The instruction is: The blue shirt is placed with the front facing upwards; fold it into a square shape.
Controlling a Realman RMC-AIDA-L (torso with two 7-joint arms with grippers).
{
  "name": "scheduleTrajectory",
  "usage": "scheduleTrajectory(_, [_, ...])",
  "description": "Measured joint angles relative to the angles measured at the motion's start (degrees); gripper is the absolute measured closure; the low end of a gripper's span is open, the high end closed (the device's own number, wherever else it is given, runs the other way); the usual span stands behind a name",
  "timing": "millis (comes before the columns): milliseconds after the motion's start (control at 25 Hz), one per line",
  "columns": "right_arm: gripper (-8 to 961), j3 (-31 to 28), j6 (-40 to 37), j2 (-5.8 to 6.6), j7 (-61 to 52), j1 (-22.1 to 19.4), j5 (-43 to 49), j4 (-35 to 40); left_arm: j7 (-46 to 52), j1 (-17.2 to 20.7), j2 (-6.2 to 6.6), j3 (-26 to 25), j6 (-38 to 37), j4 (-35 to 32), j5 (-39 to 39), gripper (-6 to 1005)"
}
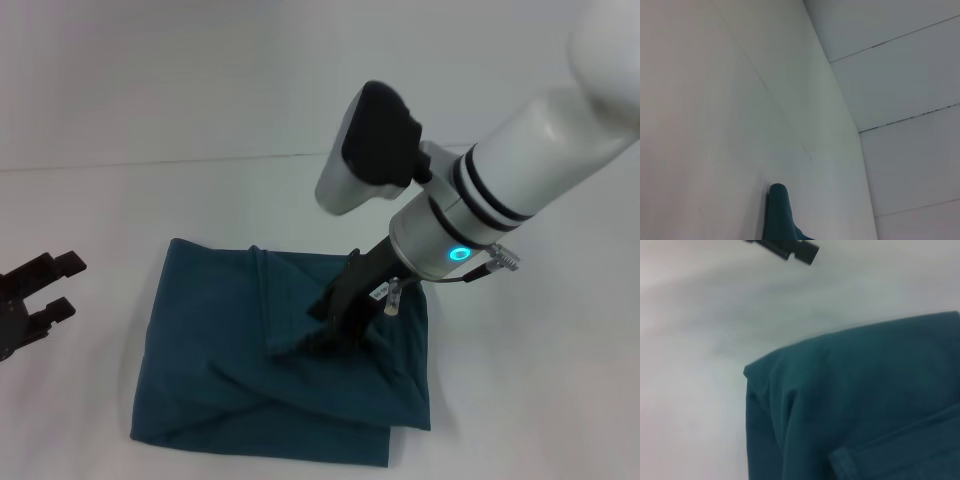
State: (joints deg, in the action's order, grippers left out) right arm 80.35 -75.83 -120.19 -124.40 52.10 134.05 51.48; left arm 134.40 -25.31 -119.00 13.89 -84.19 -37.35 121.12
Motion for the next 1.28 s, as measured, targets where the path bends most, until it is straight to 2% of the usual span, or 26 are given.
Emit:
scheduleTrajectory(280, [506, 5.7, 3.8, -0.04, -1.9, -0.3, 0.3, -0.2, -0.1, 0.0, 0.0, 0.0, 0.3, 0.2, 0.0, 154])
scheduleTrajectory(680, [566, 6.6, 6.2, 0.03, -4.1, 0.2, 0.6, -0.9, -0.3, 0.0, -0.05, 0.0, 0.4, 0.4, 0.0, 154])
scheduleTrajectory(920, [780, 6.7, 6.2, -0.01, -4.2, 0.4, 0.7, -1.5, -0.3, 0.1, -0.09, 0.0, 0.5, 0.4, 0.0, 154])
scheduleTrajectory(1280, [911, 6.0, 5.7, 0.43, -6.0, -0.5, 0.7, -0.3, -0.3, 0.1, -0.09, 0.0, 0.5, 0.4, 0.0, 154])
